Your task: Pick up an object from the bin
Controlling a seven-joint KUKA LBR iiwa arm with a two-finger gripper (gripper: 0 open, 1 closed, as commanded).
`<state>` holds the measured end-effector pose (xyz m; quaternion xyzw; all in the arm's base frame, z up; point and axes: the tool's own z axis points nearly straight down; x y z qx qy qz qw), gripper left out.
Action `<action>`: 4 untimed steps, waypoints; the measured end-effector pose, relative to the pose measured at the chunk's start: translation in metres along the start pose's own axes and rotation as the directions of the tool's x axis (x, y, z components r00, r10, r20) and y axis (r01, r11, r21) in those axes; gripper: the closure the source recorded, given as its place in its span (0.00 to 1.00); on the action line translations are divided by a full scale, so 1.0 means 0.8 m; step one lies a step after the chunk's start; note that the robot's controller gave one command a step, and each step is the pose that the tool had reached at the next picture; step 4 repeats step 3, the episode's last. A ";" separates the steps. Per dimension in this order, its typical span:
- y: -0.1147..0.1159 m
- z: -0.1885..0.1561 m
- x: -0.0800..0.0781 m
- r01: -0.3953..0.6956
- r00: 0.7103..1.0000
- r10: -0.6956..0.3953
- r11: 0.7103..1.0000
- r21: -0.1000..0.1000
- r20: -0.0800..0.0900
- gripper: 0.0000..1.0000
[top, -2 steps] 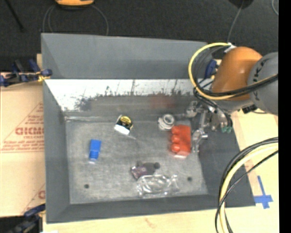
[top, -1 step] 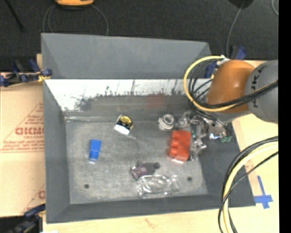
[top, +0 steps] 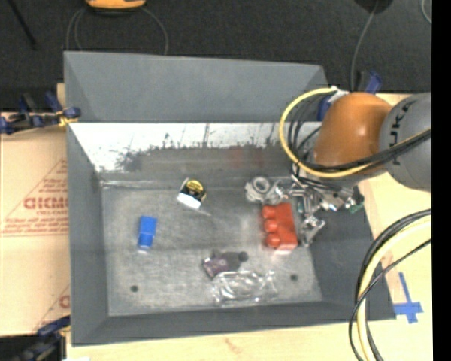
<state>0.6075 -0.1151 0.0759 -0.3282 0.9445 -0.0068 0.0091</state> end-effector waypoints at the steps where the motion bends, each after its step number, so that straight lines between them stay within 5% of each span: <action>1: 0.001 -0.002 -0.004 -0.001 1.000 0.001 1.000 -0.001 0.007 1.00; 2: -0.004 -0.145 0.023 -0.025 1.000 0.025 1.000 -0.008 -0.006 1.00; 3: -0.007 -0.258 0.026 0.011 1.000 -0.011 1.000 -0.008 -0.004 1.00; 4: -0.007 -0.258 0.026 0.011 1.000 -0.011 1.000 -0.008 -0.004 1.00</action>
Offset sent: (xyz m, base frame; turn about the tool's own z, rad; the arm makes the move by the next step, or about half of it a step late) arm 0.0000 0.0000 0.0000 0.0000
